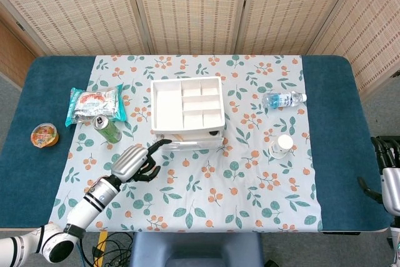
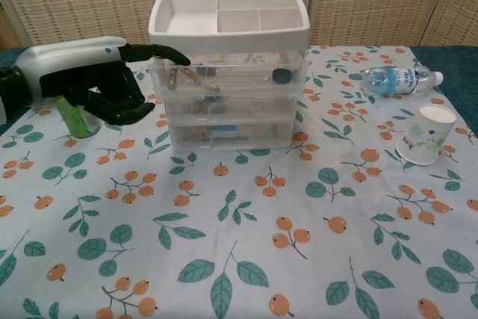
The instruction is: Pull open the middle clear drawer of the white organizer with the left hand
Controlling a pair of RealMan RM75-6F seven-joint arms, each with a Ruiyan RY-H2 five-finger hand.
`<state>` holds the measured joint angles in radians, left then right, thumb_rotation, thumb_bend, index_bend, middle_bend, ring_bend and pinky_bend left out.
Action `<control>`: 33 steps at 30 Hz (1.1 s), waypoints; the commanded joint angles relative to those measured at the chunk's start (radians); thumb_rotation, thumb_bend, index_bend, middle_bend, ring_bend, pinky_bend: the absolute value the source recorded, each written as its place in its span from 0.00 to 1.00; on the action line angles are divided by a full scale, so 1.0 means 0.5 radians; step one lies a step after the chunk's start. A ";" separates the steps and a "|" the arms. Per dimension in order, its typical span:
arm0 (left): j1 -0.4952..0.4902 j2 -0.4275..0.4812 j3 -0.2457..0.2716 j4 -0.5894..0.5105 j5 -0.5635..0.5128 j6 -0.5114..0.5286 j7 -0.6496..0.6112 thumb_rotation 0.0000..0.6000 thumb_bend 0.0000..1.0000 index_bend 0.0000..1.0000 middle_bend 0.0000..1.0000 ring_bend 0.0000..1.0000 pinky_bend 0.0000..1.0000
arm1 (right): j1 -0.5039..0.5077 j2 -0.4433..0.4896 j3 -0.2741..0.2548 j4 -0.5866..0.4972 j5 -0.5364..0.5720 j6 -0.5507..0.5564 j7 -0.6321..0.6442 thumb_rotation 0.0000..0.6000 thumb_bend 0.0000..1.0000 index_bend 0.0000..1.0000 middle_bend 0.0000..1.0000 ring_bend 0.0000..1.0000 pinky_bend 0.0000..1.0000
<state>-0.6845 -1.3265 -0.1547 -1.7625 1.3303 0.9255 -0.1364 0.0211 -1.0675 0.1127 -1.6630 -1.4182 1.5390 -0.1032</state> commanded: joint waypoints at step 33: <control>-0.112 0.090 -0.007 -0.030 -0.080 -0.101 0.123 1.00 0.52 0.26 0.95 1.00 1.00 | 0.001 -0.018 0.012 0.061 0.038 -0.023 0.052 1.00 0.30 0.00 0.10 0.07 0.09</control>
<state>-0.7420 -1.2840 -0.1606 -1.7749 1.2873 0.8742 -0.0723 0.0216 -1.0763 0.1189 -1.6327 -1.3993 1.5275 -0.0778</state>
